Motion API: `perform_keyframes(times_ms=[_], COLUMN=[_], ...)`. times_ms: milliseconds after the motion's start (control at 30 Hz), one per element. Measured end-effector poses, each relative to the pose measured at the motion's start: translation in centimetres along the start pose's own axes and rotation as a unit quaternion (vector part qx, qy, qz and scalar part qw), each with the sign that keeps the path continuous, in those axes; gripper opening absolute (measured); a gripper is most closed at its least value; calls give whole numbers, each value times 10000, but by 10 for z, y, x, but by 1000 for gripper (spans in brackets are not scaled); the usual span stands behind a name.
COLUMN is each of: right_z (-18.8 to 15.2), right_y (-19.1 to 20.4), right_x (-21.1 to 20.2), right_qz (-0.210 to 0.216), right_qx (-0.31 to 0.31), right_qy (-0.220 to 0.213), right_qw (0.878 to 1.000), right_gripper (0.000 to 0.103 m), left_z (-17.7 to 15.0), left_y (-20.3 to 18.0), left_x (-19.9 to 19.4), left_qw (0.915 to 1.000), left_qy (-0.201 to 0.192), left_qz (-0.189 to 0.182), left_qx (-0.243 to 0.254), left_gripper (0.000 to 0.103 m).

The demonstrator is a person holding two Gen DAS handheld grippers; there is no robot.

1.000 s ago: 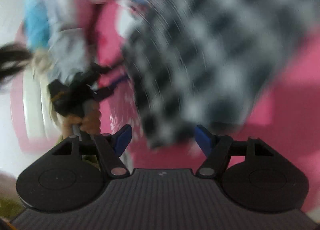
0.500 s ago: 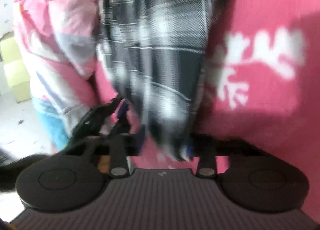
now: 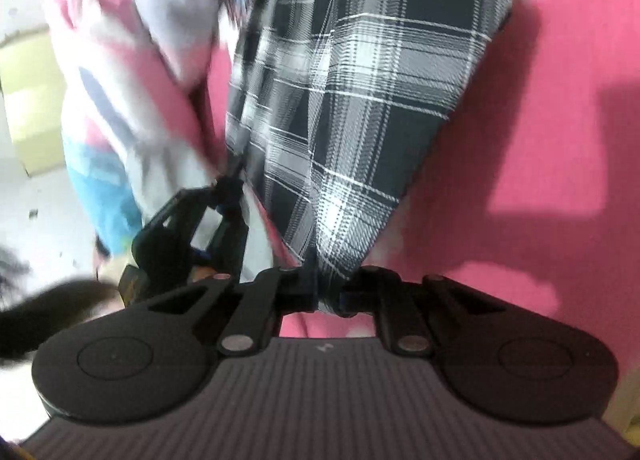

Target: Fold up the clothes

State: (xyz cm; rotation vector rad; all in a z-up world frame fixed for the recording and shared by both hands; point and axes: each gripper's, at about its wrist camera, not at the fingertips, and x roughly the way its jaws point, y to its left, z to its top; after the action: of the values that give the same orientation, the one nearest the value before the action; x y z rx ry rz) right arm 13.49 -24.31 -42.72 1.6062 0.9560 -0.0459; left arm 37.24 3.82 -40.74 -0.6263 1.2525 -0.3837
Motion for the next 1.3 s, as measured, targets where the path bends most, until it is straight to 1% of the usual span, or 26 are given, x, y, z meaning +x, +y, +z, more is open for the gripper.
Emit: perform_keyframes(times_ms=[67,100,133,167,233,267,300,333,400,433,500,533,600,667,733,800,900,967,1000,1067,1100,1133,1167,1200,1233,1300], right_z=[-15,-18,-18,-17,-13,-11,-11,-12,-17,-17,-15,-13,-5,4,14,14,3,-6,-10,-18,-20,-23,-25,-26,-26,-24], right_y=[-3,-4,-7,-11,-12,-9,-3,7,27,45,85,109,149,187,215,226,231,225,221,216,211,204,195,193,197,209], right_x=[21,34,47,61,68,67,63,57,42,36,28,26,38,52,86,120,176,193,200,210,214,219,223,225,225,224], right_qz=[-154,-314,-635,-1016,-1079,-1111,-1247,-1440,-1784,-1799,-1735,-1648,-1504,-1354,-1202,-1168,-1316,-1364,-1363,-1349,-1360,-1428,-1519,-1527,-1485,-1452], right_qx=[-14,-146,-338,-542,-597,-612,-717,-913,-1414,-1815,-2683,-3242,-4349,-5383,-6155,-6849,-7701,-8026,-8088,-8133,-8172,-8240,-8317,-8362,-8382,-8422], right_qy=[299,440,599,764,986,1117,1293,1448,1777,1957,2286,2347,2226,2050,2046,2186,2664,2962,3111,3398,3508,3563,3594,3589,3502,3194], right_qw=[9994,9984,9956,9904,9875,9856,9811,9746,9574,9468,9196,9015,8594,8062,7516,6852,5644,4995,4801,4526,4367,4168,3950,3856,3907,4094], right_gripper=[7,11,12,21,23,32,47,51,52,52,52,52,52,52,51,49,37,35,33,32,26,16,1,1,0,0], left_z=[-3,-5,-6,-4,-2,-1,-3,-6,-14,-19,-37,-46,-68,-91,-109,-121,-133,-140,-141,-141,-141,-142,-143,-145,-146,-148], left_y=[26,36,47,58,69,75,74,72,69,66,62,59,51,44,38,34,31,30,31,34,35,34,34,33,32,32], left_x=[-14,-15,-16,-18,-28,-33,-41,-48,-60,-65,-72,-75,-72,-67,-59,-54,-48,-45,-44,-44,-44,-45,-46,-46,-47,-48], left_qw=[9994,9988,9980,9975,9979,9977,9977,9976,9981,9986,9994,9990,9967,9927,9894,9870,9845,9822,9832,9843,9844,9841,9837,9828,9819,9815], left_qy=[-8,-23,-35,-13,-63,-89,-126,-163,-105,-13,286,436,768,1091,1309,1409,1399,1391,1367,1337,1331,1313,1295,1285,1274,1254], left_qz=[331,479,622,691,516,436,473,509,513,478,193,52,-188,-309,-195,-60,171,319,301,284,284,307,331,365,398,415], left_qx=[-10,-28,-49,-126,-387,-506,-469,-432,-316,-240,-100,-29,182,419,598,778,1048,1219,1170,1116,1112,1158,1206,1276,1344,1388], left_gripper=[5,5,8,14,20,37,52,55,56,56,57,57,57,57,55,50,42,42,42,41,41,41,39,36,35,34])
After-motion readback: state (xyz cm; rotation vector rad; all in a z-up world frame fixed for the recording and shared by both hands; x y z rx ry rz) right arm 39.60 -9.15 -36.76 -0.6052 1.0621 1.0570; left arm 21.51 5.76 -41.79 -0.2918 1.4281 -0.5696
